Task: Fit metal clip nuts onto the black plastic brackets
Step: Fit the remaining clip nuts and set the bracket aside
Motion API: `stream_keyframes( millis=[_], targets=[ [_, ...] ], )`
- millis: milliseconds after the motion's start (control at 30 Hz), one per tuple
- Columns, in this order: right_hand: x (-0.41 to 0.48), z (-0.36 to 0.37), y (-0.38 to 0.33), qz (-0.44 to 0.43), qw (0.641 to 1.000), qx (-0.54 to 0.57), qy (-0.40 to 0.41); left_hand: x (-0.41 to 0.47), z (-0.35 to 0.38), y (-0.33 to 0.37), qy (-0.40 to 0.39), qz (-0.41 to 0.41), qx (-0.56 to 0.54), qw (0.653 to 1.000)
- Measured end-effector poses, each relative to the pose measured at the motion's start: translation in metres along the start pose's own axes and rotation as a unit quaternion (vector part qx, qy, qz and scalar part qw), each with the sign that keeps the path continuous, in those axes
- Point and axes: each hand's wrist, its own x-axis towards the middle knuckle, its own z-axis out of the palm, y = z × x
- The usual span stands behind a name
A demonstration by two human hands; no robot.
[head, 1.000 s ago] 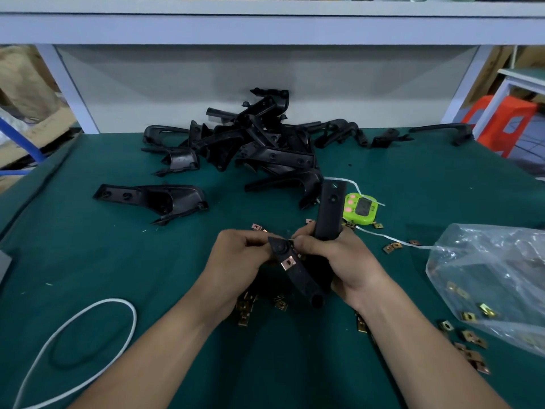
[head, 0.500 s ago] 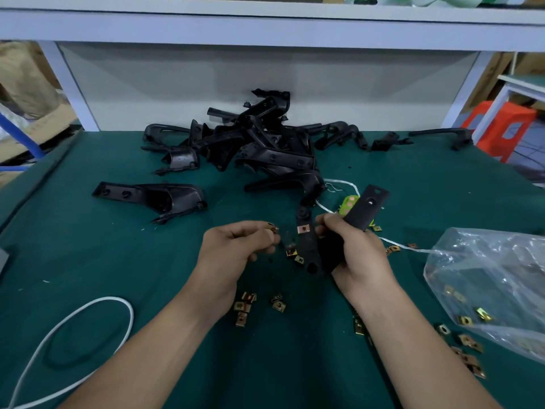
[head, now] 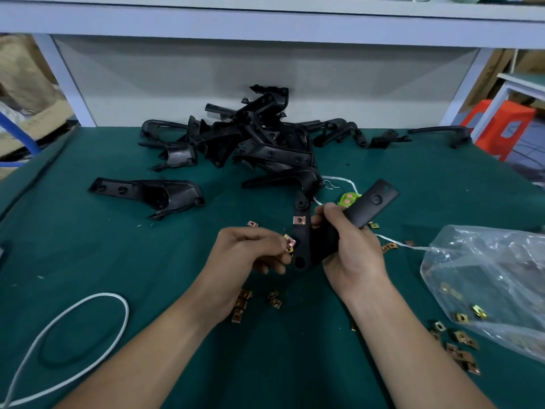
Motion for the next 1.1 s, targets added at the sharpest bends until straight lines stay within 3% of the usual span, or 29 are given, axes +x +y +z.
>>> stream_keyframes(
  millis=[167, 1100],
  targets=[
    [0.0013, 0.0010, -0.0012, -0.012, 1.000, 0.011, 0.007, -0.0005, 0.0011, 0.0012, 0.032, -0.006, 0.011, 0.999],
    [-0.0012, 0.0032, -0.0003, -0.048, 0.999, 0.007, 0.025, -0.0046, 0.0073, -0.0008, 0.007, 0.022, 0.096, 0.995]
  ],
)
